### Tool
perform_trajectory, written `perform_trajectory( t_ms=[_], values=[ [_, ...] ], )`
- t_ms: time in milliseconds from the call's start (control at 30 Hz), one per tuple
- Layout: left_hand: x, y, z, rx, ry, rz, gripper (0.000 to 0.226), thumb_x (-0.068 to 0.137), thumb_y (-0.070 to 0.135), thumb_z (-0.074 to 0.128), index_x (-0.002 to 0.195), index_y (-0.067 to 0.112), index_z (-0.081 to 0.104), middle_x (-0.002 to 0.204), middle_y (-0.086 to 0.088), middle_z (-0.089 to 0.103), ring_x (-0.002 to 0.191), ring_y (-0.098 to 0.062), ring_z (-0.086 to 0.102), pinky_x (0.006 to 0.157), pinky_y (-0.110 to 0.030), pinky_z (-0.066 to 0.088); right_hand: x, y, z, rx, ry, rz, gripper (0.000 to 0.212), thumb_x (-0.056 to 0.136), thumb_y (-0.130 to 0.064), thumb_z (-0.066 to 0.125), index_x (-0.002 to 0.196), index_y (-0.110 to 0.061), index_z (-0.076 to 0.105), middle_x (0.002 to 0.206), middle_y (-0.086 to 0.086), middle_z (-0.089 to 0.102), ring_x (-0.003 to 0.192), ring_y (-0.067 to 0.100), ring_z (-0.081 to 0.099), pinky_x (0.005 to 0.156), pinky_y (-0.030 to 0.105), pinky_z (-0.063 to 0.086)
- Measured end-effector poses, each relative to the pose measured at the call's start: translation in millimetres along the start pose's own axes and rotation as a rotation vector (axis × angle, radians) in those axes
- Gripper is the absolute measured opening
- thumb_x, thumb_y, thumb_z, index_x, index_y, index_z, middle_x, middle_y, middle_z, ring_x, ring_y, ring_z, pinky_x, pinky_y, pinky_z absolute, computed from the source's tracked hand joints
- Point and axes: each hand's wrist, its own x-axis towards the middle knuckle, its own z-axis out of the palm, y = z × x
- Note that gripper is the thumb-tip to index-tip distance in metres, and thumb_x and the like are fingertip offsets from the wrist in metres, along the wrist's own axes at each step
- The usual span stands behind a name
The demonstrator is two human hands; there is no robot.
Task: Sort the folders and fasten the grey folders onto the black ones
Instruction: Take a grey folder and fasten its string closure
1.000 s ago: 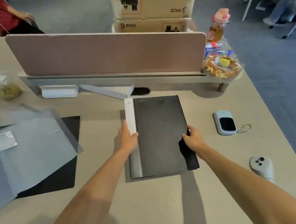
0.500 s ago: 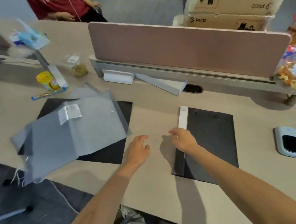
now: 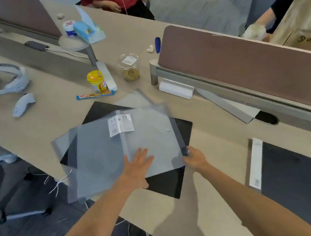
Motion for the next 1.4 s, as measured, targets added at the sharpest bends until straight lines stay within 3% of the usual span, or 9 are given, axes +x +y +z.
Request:
perform_trajectory(
  t_ms=[167,300,400,533,767,967,1167,1267,1400],
  values=[
    [9.0,-19.7,8.4,0.049,-0.017,0.092,0.096,0.083,0.019,0.066,0.154,0.026,0.002,0.164,-0.003,-0.011,0.151,-0.027,-0.012,0.111,-0.071,0.014,22.2,-8.9,8.9,0.091,0.042,0.122,0.055,0.085,-0.020,0.058,0.137,-0.009,0.043,0.125,0.012,0.057,0.104,0.028,0.057,0.083,0.036,0.051],
    [8.7,-29.3,10.1,0.006,-0.017,0.138,0.092,0.085,0.018,0.060,0.154,0.025,0.000,0.164,0.000,-0.010,0.151,-0.025,-0.012,0.111,-0.072,0.010,28.3,-15.4,4.8,0.300,0.135,0.222,0.040,0.084,-0.027,0.064,0.118,-0.007,0.055,0.109,0.006,0.056,0.094,0.021,0.053,0.078,0.034,0.045],
    [5.2,-34.8,8.1,-0.044,0.029,0.175,0.088,0.085,0.016,0.054,0.154,0.026,0.000,0.164,0.003,-0.014,0.151,-0.022,-0.013,0.113,-0.070,0.006,25.4,-24.0,-0.3,0.398,0.121,0.143,0.025,0.088,-0.029,0.063,0.095,-0.005,0.059,0.102,0.009,0.063,0.079,0.017,0.061,0.075,0.036,0.052],
    [-0.3,-42.2,7.2,-0.120,0.086,0.202,0.087,0.085,0.021,0.054,0.155,0.029,0.003,0.164,0.003,-0.013,0.151,-0.021,-0.013,0.116,-0.062,0.004,8.2,-47.0,-8.5,0.510,-0.055,-0.076,0.024,0.098,-0.008,0.045,0.122,-0.013,0.047,0.111,0.011,0.066,0.074,0.027,0.074,0.062,0.032,0.061],
    [-30.2,-36.2,-30.7,-1.152,0.487,-0.093,0.074,0.097,0.046,0.046,0.154,0.030,0.001,0.164,0.008,-0.004,0.151,-0.013,-0.004,0.123,-0.043,0.005,-36.5,-61.8,-62.0,0.695,-0.098,-0.354,0.040,0.101,-0.007,0.040,0.134,-0.030,0.047,0.110,0.004,0.074,0.085,0.028,0.074,0.066,0.033,0.060],
    [-65.0,-10.1,-102.8,-1.753,0.674,-0.016,0.070,0.085,0.054,0.062,0.142,0.020,0.040,0.142,-0.006,0.053,0.131,-0.025,0.050,0.108,-0.049,0.042,-76.5,-42.1,-122.0,0.878,-0.166,-0.475,0.037,0.100,-0.010,0.044,0.129,-0.032,0.052,0.112,0.002,0.073,0.078,0.025,0.073,0.076,0.034,0.055],
    [-83.7,62.1,-143.1,-1.964,0.574,0.162,0.035,0.089,0.018,0.061,0.123,0.022,0.054,0.118,-0.008,0.069,0.108,-0.029,0.066,0.093,-0.050,0.052,-109.1,6.3,-152.7,0.562,0.074,-0.540,0.041,0.090,-0.035,0.062,0.129,-0.031,0.053,0.124,-0.004,0.064,0.111,0.020,0.062,0.096,0.045,0.050],
    [-78.6,97.0,-137.1,-1.961,0.479,0.164,0.050,0.084,0.013,0.066,0.131,0.019,0.051,0.123,-0.010,0.068,0.112,-0.033,0.065,0.095,-0.054,0.051,-123.1,42.0,-169.0,0.424,0.144,-0.485,0.051,0.089,-0.041,0.062,0.136,-0.038,0.044,0.132,-0.013,0.053,0.118,0.011,0.053,0.104,0.040,0.044],
    [-67.0,135.9,-115.9,-1.882,0.377,0.144,0.065,0.077,0.018,0.073,0.135,0.020,0.044,0.126,-0.011,0.064,0.114,-0.033,0.063,0.096,-0.055,0.049,-137.3,93.0,-175.4,0.324,0.109,-0.304,0.053,0.093,-0.037,0.057,0.139,-0.017,0.041,0.124,-0.005,0.051,0.116,0.018,0.052,0.091,0.029,0.042]
  ],
)
